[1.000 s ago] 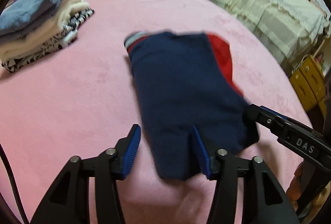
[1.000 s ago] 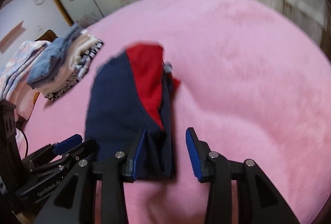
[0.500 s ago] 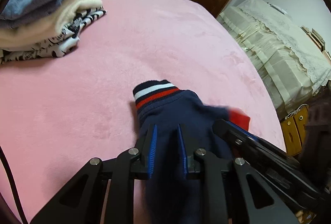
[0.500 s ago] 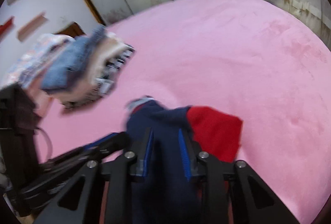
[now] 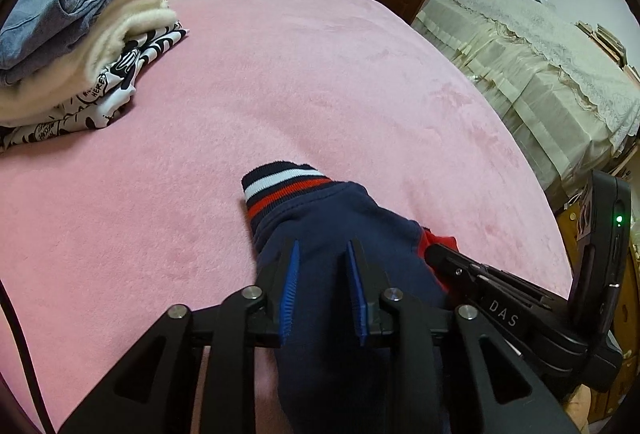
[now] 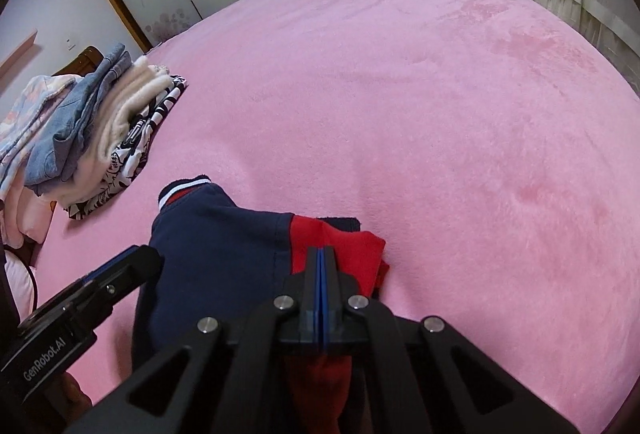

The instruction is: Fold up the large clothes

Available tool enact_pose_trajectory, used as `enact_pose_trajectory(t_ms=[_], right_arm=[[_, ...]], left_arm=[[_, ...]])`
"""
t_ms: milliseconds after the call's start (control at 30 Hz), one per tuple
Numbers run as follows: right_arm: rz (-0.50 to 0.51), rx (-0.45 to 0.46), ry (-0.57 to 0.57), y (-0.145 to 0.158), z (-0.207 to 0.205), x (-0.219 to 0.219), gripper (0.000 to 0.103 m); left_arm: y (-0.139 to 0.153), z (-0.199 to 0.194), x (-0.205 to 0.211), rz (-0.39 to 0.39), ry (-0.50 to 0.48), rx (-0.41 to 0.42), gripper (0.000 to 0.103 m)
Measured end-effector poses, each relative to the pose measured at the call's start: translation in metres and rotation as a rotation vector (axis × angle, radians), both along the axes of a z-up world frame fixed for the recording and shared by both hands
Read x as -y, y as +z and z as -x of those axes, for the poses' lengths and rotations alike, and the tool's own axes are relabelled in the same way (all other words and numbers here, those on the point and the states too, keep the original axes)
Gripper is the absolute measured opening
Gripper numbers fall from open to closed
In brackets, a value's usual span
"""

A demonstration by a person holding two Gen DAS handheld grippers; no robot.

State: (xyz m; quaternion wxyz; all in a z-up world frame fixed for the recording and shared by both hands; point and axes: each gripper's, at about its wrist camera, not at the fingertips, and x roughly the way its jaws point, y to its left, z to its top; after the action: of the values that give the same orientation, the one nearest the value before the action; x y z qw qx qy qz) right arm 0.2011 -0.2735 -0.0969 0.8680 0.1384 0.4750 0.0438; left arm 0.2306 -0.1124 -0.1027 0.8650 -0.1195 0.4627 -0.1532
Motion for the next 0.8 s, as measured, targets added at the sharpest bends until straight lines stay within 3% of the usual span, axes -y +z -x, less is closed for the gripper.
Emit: enact_pose_trajectory(t_ms=[67,133,567,600,667,700,733,800], right_arm=[[-0.001,0.006,-0.001,0.006,0.004,0.001,0.0],[0.008,0.005,-0.003,0.012,0.008,0.0,0.003],[0.04,0.024,-0.008,0.058,0.056,-0.006,0.003],[0.04,0.025,-0.009,0.061,0.061,-0.006,0.007],[0.041,0.031,-0.014,0.069,0.073,-0.006,0.024],[0.048,0.033,-0.017,0.072,0.078,-0.007,0.038],[0.065,0.041,-0.023,0.077,0.085,-0.008,0.043],[0.085,0.052,-0.018,0.084,0.093,-0.01,0.043]], left_arm=[[0.002,0.002,0.001,-0.011,-0.002,-0.015,0.036],[0.003,0.005,0.001,-0.033,0.014,-0.031,0.062],[0.046,0.05,-0.003,-0.097,-0.004,0.0,0.065],[0.051,0.057,-0.003,-0.104,-0.003,0.006,0.066],[0.06,0.068,-0.003,-0.122,-0.004,0.021,0.069],[0.066,0.076,-0.003,-0.138,-0.003,0.033,0.071],[0.071,0.082,-0.003,-0.152,-0.004,0.043,0.072],[0.078,0.091,-0.004,-0.169,-0.005,0.058,0.072]])
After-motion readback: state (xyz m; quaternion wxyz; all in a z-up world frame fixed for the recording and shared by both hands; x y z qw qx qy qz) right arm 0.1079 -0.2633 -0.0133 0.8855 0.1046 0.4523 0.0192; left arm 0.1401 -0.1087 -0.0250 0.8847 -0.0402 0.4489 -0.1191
